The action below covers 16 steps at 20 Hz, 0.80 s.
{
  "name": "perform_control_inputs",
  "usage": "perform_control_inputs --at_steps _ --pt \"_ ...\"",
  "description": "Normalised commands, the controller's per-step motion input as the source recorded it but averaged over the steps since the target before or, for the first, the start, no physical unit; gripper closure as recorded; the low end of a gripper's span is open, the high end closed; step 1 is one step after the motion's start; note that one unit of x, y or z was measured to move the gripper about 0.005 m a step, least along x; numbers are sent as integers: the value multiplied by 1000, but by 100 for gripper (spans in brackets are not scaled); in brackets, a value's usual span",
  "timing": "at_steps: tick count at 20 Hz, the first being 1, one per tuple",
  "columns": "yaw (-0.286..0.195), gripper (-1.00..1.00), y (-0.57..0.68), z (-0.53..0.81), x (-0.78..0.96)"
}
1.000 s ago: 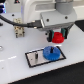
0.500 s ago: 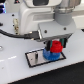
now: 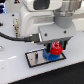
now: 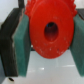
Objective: Insert the blue gear onto the right peg, followed by the red gear
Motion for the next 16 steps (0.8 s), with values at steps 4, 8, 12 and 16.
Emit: perform_control_inputs --at_steps 4,8,12,16 --pt "0 100 -26 104 -5" --pt "0 100 -103 -7 80" --pt "0 100 -200 -170 44" --pt "0 100 -258 -261 50"
